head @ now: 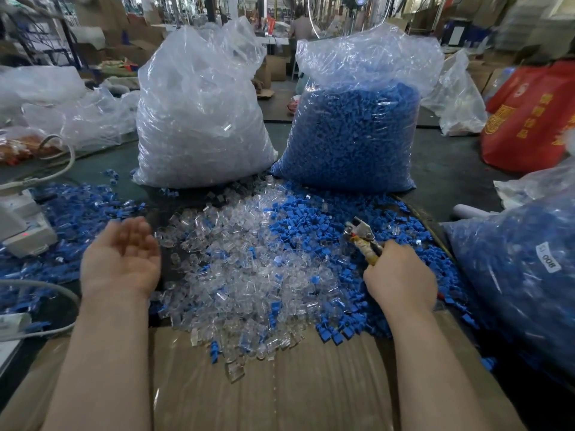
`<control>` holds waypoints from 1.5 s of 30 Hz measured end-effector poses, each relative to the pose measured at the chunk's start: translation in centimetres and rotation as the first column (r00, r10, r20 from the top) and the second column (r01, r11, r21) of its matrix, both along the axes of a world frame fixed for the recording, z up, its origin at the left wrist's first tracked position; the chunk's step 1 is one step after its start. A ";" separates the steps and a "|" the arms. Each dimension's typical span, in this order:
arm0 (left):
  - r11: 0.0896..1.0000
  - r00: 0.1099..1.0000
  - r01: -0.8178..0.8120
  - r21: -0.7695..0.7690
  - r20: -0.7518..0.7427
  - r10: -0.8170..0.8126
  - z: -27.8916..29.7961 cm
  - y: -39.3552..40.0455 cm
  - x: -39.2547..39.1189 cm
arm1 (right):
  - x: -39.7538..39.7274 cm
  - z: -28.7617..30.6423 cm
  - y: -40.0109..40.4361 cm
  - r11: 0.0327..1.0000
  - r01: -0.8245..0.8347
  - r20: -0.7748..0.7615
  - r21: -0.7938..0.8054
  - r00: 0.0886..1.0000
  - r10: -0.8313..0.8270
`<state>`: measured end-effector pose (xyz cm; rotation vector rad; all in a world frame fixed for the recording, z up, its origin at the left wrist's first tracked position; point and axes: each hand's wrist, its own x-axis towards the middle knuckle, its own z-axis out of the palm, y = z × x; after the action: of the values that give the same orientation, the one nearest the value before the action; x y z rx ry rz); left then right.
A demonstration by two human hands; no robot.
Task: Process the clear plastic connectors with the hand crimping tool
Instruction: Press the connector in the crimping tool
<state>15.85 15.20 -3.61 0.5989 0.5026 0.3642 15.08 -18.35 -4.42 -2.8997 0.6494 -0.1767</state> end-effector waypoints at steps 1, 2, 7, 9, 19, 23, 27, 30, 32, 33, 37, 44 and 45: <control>0.985 0.997 0.060 0.165 -0.058 -0.051 0.8 -0.9 -0.4 | 0.0 -0.1 0.1 1.000 -0.013 -0.002 -0.004 1.000 0.013; 0.919 0.985 0.148 0.366 -0.143 -0.101 1.4 -1.9 -0.4 | 0.0 -0.1 0.1 1.000 -0.022 -0.001 -0.005 1.000 0.022; 0.246 0.877 0.474 0.845 -0.431 -0.210 2.1 -6.4 -0.9 | 0.2 -0.2 0.3 0.999 -0.031 0.003 0.006 1.000 0.031; -0.059 0.825 0.540 0.839 -0.542 -0.162 1.7 -7.5 -0.8 | 0.2 -0.3 0.2 0.998 -0.056 -0.008 0.004 0.998 0.056; -0.274 0.853 0.494 0.825 -0.521 -0.030 1.5 -8.7 -0.7 | 0.5 -0.5 0.2 0.994 -0.104 0.052 0.017 0.993 0.103; -0.342 0.853 0.494 0.800 -0.521 0.014 1.3 -8.7 -0.5 | 0.6 -0.5 0.2 0.996 -0.084 0.060 0.019 0.995 0.083; -0.318 0.867 0.472 0.823 -0.499 -0.004 1.1 -8.7 -0.4 | 0.7 -0.5 0.0 0.992 -0.079 0.137 0.096 0.988 0.065; -0.266 0.884 0.446 0.855 -0.468 -0.020 1.1 -8.8 -0.3 | 0.8 -0.4 0.0 0.970 -0.106 0.203 0.219 0.977 0.061; -0.224 0.899 0.415 0.882 -0.435 -0.046 1.3 -9.0 -0.4 | 1.0 -0.3 0.2 0.937 -0.154 0.253 0.314 0.965 0.074; -0.191 0.909 0.395 0.899 -0.413 -0.063 1.4 -9.1 -0.4 | 1.0 -0.3 0.3 0.915 -0.184 0.279 0.359 0.957 0.083; -0.023 0.930 0.343 0.939 -0.343 -0.136 2.0 -9.9 -0.6 | 1.0 0.1 1.2 0.806 -0.314 0.400 0.502 0.910 0.105; 0.224 0.878 0.383 0.896 -0.278 -0.390 2.6 -12.2 -1.0 | 0.3 0.7 2.4 0.611 -0.481 0.495 0.628 0.854 0.163; 0.226 0.860 0.396 0.890 -0.273 -0.430 2.7 -12.7 -1.1 | 0.1 0.9 2.6 0.572 -0.513 0.513 0.640 0.840 0.180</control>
<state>14.74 2.51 -0.90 1.8577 0.0017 0.0934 15.20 -15.70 -3.54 -1.9951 0.0035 -0.3297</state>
